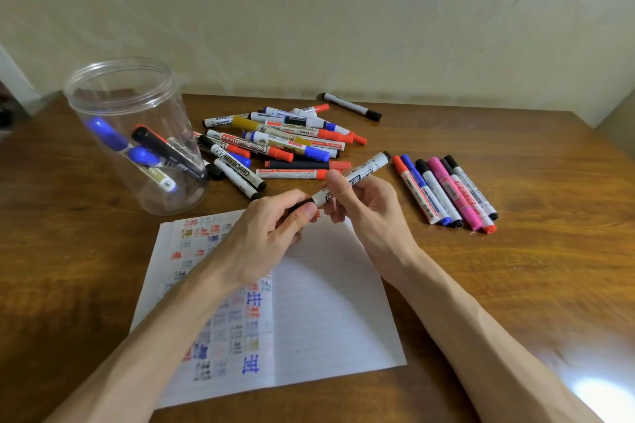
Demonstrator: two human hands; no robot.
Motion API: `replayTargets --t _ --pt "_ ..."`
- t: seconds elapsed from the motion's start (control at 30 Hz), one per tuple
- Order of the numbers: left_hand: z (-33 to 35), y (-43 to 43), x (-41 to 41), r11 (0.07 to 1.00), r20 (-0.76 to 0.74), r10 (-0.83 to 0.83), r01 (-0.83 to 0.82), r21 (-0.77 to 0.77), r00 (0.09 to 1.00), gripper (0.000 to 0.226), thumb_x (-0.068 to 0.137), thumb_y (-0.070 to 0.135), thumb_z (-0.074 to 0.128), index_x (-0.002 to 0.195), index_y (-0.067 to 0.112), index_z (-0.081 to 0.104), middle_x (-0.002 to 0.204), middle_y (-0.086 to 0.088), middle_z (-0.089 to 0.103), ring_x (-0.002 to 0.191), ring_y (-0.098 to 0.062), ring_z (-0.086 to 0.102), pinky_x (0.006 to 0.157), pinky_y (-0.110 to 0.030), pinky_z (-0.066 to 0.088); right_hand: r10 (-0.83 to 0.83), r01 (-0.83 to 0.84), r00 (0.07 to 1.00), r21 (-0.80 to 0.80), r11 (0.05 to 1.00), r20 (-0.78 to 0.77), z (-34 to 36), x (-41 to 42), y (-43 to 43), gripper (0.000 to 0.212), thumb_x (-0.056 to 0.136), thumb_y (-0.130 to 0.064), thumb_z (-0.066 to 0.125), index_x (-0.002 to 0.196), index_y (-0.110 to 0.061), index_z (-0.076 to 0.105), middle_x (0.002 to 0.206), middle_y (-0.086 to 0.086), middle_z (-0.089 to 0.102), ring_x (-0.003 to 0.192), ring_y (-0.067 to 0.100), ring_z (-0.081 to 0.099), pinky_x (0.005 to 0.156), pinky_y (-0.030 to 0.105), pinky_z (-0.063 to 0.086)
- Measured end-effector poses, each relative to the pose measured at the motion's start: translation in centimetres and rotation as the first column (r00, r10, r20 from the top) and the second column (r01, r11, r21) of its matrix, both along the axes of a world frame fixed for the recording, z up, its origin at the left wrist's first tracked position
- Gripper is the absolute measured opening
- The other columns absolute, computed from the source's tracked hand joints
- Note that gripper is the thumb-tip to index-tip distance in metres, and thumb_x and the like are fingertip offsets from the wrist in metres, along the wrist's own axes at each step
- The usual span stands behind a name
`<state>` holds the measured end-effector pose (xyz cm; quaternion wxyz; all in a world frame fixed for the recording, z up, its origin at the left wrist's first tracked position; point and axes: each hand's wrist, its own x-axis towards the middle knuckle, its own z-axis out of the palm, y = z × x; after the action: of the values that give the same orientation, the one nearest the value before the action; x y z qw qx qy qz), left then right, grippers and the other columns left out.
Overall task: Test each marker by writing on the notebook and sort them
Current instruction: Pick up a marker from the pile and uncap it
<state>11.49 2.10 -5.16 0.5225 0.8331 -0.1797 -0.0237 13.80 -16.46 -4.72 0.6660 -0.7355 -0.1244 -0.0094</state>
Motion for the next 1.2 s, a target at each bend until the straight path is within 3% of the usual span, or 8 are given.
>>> replayTargets --t 0.07,0.17,0.27,0.37,0.47,0.63,0.87,1.2 --pt "0.3 -0.1 -0.1 0.999 -0.019 -0.024 0.024 -0.036 1.0 0.026 0.107 0.033 0.048 0.094 0.018 0.064 0.06 0.011 0.051 0.057 -0.007 0.046 0.054 -0.029 0.041 -0.002 0.002 1.0 -0.008 1.0 0.009 0.0 0.0 -0.1 0.043 0.104 -0.039 0.062 0.086 0.0 0.069 0.075 0.016 0.071 0.066 0.021 0.062 0.069 0.04 0.053" --pt "0.5 0.1 -0.1 0.995 -0.043 -0.062 0.058 -0.086 0.997 0.026 0.106 0.037 0.048 0.092 0.022 0.064 0.063 -0.006 0.045 0.058 -0.034 0.042 0.053 -0.05 0.039 -0.008 0.009 1.0 -0.031 0.999 0.021 0.1 0.0 -0.1 0.045 0.103 -0.04 0.061 0.085 0.0 0.069 0.074 0.016 0.071 0.066 0.022 0.063 0.07 0.043 0.054" --pt "0.7 0.3 -0.1 0.987 -0.076 -0.105 0.095 -0.129 0.992 0.024 0.106 0.037 0.049 0.089 0.027 0.063 0.068 -0.023 0.041 0.059 -0.045 0.039 0.051 -0.054 0.036 0.01 -0.009 0.999 -0.04 0.999 0.035 0.2 0.0 -0.2 0.048 0.103 -0.041 0.06 0.086 0.003 0.069 0.074 0.015 0.071 0.066 0.022 0.063 0.07 0.045 0.053" --pt "0.5 0.3 0.0 0.991 -0.083 -0.089 0.079 -0.111 0.993 0.025 0.106 0.038 0.049 0.092 0.024 0.064 0.065 -0.016 0.043 0.058 -0.04 0.04 0.052 -0.051 0.037 0.008 -0.005 0.999 -0.051 0.999 0.046 0.3 0.1 -0.2 0.046 0.103 -0.04 0.06 0.085 0.001 0.07 0.072 0.01 0.072 0.064 0.018 0.063 0.067 0.036 0.053" --pt "-0.1 0.4 0.0 0.995 0.062 0.0 -0.006 0.103 0.998 0.026 0.107 0.041 0.045 0.105 0.026 0.065 0.07 0.003 0.061 0.062 -0.02 0.057 0.058 -0.049 0.048 -0.024 0.026 0.999 -0.045 0.999 0.041 0.3 0.0 0.0 0.045 0.104 -0.037 0.062 0.078 -0.002 0.07 0.068 0.005 0.073 0.061 0.013 0.063 0.063 0.023 0.053" --pt "-0.5 0.5 0.3 0.974 0.302 0.071 -0.131 0.184 0.951 0.029 0.104 0.039 0.052 0.12 0.018 0.064 0.104 0.013 0.072 0.098 -0.006 0.069 0.08 -0.03 0.057 -0.08 0.08 0.996 0.006 0.997 -0.035 -0.2 -0.1 0.7 0.055 0.099 -0.05 0.065 0.074 -0.002 0.073 0.07 0.013 0.073 0.063 0.019 0.065 0.071 0.032 0.055" --pt "-0.5 0.0 0.1 0.874 0.458 0.057 -0.266 0.407 0.887 0.049 0.101 0.05 0.025 0.101 0.012 0.056 0.078 0.001 0.063 0.068 -0.023 0.063 0.056 -0.041 0.048 -0.117 0.12 0.988 0.027 0.992 -0.099 -0.5 -0.3 1.0 0.051 0.099 -0.046 0.067 0.078 0.0 0.074 0.072 0.016 0.074 0.06 0.02 0.064 0.068 0.036 0.055" --pt "-0.2 0.6 0.4 0.951 0.299 0.004 -0.096 0.295 0.954 0.032 0.11 0.037 0.037 0.096 0.014 0.054 0.063 0.002 0.052 0.056 -0.021 0.051 0.048 -0.029 0.035 -0.077 0.08 0.994 0.045 0.996 -0.074 -0.5 0.3 0.5 0.046 0.099 -0.042 0.068 0.084 0.001 0.073 0.073 0.014 0.074 0.063 0.021 0.064 0.068 0.036 0.054"
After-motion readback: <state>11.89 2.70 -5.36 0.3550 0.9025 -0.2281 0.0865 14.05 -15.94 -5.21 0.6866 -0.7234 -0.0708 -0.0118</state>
